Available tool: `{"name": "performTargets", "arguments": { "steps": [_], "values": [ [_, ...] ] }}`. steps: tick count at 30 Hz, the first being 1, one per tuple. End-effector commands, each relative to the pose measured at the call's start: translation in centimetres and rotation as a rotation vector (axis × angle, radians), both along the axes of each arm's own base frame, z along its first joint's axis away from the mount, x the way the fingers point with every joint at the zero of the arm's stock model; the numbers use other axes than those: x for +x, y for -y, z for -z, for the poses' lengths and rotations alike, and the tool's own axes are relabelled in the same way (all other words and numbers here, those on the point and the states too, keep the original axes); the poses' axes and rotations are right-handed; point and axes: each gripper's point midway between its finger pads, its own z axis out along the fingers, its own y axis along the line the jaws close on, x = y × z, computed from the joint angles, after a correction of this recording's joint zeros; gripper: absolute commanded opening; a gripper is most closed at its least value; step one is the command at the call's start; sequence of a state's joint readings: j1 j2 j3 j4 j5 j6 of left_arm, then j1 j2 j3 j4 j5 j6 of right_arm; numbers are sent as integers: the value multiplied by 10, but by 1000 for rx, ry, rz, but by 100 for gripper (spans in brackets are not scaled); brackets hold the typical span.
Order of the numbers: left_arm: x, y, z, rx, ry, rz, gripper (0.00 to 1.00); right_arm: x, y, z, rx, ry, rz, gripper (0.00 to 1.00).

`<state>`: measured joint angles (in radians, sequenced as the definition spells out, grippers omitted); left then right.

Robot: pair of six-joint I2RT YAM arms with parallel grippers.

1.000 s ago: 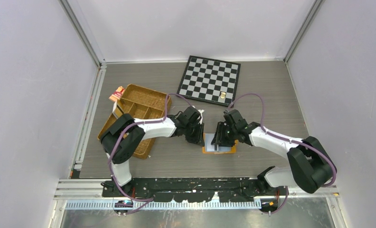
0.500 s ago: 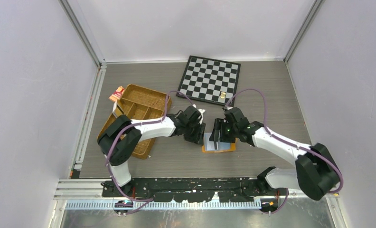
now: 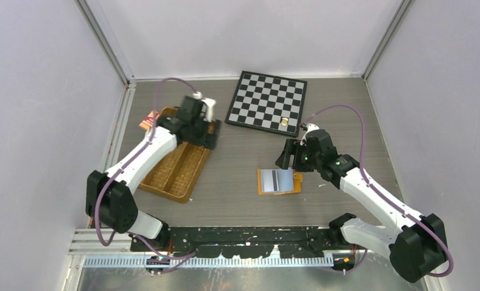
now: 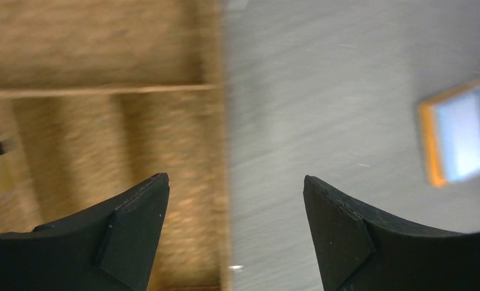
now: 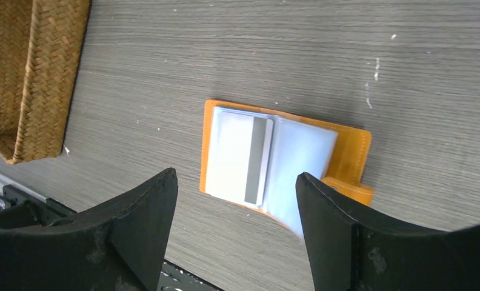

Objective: Put the credit cards into the card holder
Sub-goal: Pick up the credit card from the storage box.

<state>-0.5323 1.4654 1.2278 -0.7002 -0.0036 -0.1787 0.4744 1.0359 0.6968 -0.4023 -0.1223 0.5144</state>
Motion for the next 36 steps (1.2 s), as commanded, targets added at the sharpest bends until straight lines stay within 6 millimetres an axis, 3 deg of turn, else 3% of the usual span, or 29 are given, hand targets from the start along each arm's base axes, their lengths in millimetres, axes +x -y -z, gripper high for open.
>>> {"name": "performTargets", "arguments": {
  "steps": [1,6,12,16,18,21,27,36],
  "values": [
    [12,-109,-9,207,-7,-117,84,1,6,-7,14,36,-12,77],
    [29,-176,-18,194,8,-289,85,0,9,-4,43,29,-12,77],
    [37,-214,-21,260,30,-402,84,-3,12,-2,53,25,-11,77],
    [28,-242,-12,245,-4,-511,75,-4,15,0,53,21,-2,77],
    [25,-248,-8,222,-7,-548,64,-4,15,1,54,18,2,77],
    [24,-254,-1,195,-11,-578,58,-4,15,3,54,11,2,76],
    [31,-245,11,130,-23,-546,40,-4,16,4,55,4,12,76],
    [41,-250,19,130,-40,-586,31,-6,16,5,67,-3,25,75]
  ]
}}
